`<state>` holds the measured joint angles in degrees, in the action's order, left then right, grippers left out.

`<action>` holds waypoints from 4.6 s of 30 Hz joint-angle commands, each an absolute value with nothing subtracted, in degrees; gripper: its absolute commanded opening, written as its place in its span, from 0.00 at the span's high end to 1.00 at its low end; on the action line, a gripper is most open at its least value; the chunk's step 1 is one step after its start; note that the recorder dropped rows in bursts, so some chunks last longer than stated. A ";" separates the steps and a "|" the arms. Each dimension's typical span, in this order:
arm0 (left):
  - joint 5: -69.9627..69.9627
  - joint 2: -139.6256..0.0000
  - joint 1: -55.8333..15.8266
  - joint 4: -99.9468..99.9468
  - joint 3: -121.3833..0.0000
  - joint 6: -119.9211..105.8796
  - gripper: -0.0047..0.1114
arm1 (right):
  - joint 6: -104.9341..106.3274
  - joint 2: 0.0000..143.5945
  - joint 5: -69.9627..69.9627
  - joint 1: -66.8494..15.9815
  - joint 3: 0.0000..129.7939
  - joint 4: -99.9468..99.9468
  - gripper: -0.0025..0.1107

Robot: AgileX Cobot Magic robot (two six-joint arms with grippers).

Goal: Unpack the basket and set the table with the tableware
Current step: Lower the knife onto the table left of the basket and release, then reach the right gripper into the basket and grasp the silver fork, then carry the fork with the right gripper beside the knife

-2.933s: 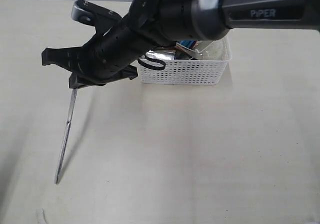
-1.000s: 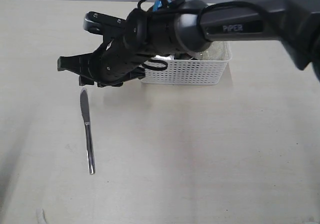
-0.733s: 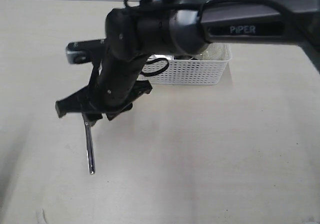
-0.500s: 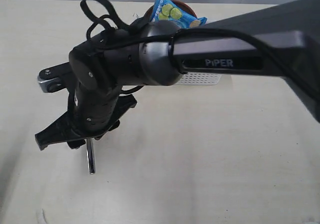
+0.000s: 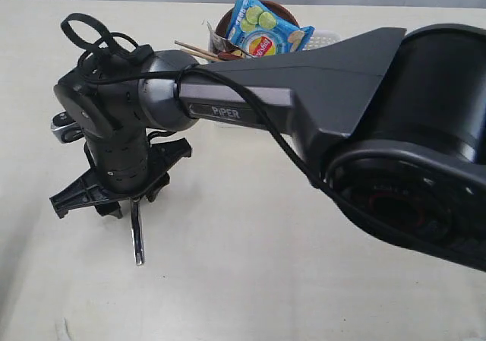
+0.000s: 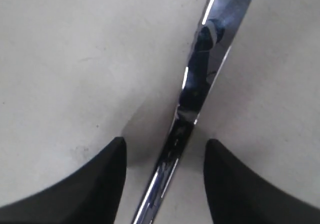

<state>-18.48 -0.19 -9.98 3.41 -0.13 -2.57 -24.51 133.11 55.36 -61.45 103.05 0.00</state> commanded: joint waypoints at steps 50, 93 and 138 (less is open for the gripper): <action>-18.45 0.00 -9.84 2.92 0.00 -2.55 0.96 | -32.41 123.39 69.96 -48.89 116.23 3.66 0.50; -18.45 0.00 -9.84 2.92 0.00 -2.55 0.96 | -19.70 126.16 69.96 -46.32 101.15 36.07 0.98; -18.45 0.00 -9.84 2.92 0.00 -2.55 0.96 | -39.19 108.54 51.75 -58.29 77.42 -8.65 0.98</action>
